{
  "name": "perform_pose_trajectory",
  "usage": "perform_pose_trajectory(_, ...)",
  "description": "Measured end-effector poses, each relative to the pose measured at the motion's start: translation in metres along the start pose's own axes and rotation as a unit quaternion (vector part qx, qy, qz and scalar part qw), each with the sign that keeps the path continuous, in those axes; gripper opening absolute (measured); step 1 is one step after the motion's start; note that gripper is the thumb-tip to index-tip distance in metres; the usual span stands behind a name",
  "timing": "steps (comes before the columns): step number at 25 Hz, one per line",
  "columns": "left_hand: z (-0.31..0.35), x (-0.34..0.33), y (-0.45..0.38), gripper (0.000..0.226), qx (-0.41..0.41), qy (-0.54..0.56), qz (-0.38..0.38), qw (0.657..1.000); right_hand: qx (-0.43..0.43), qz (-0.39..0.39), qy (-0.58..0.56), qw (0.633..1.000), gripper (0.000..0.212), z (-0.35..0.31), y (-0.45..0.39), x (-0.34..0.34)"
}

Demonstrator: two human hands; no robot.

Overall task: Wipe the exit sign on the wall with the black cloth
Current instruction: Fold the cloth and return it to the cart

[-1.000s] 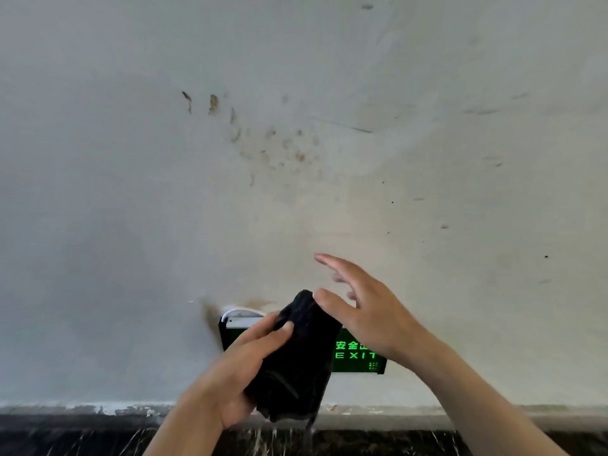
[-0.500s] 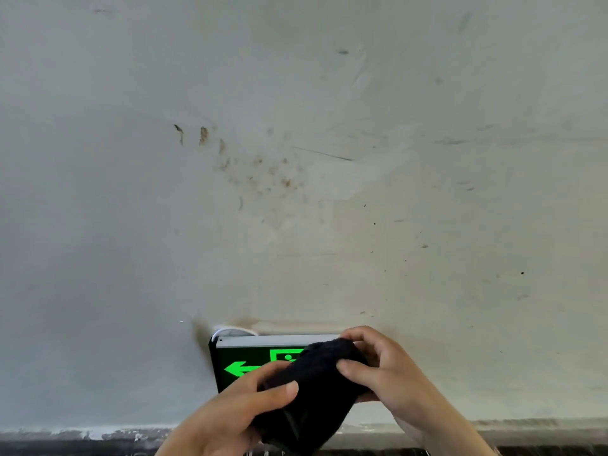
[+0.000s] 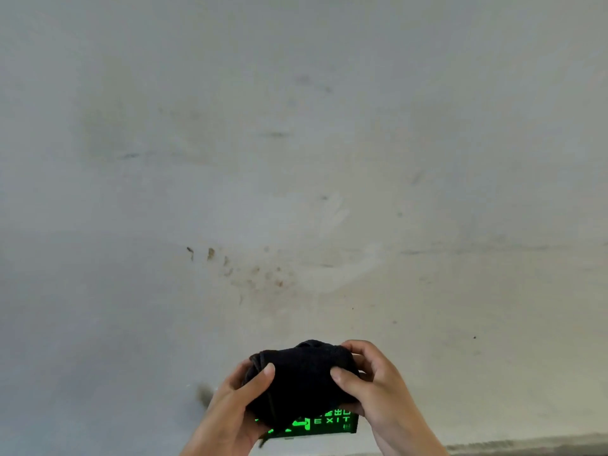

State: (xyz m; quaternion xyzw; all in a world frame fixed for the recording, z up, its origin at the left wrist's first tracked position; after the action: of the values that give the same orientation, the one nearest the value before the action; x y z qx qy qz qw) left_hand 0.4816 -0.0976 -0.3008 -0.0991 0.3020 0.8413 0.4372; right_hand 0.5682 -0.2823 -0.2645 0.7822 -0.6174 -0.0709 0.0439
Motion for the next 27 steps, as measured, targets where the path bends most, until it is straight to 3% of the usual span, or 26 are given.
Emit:
perform_pose_trajectory(8,0.176,-0.109,0.121,0.029,-0.052,-0.081,-0.017,0.995,-0.017,0.034,-0.045,0.998,0.03,-0.221,0.066,0.018)
perform_pose_trajectory(13,0.261,-0.159,0.204,0.034,-0.068,-0.098,-0.054,0.991,0.003,-0.003,-0.038,0.999,0.041,-0.334,0.115,0.026)
perform_pose_trajectory(20,0.295,-0.146,0.253,0.026,-0.13,-0.113,0.016,0.985,0.018,-0.032,-0.057,0.998,0.032,-0.366,0.144,0.004)
perform_pose_trajectory(27,0.326,-0.024,0.301,0.023,-0.172,-0.055,0.188,0.965,-0.002,-0.157,-0.023,0.987,0.03,-0.349,0.165,-0.122)
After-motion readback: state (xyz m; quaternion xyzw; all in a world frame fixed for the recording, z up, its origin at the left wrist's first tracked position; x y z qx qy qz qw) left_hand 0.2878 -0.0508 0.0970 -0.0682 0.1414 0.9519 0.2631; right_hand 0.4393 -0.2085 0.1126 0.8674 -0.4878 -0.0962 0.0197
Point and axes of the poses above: each hand's wrist, its own y-axis away from the middle knuckle, its own x-axis out of the back of the hand, z = x × y, the point moved 5 cm from there along -y, towards the middle knuckle, and after that the axes turned 11 degrees about z, right-handed, at the moved point
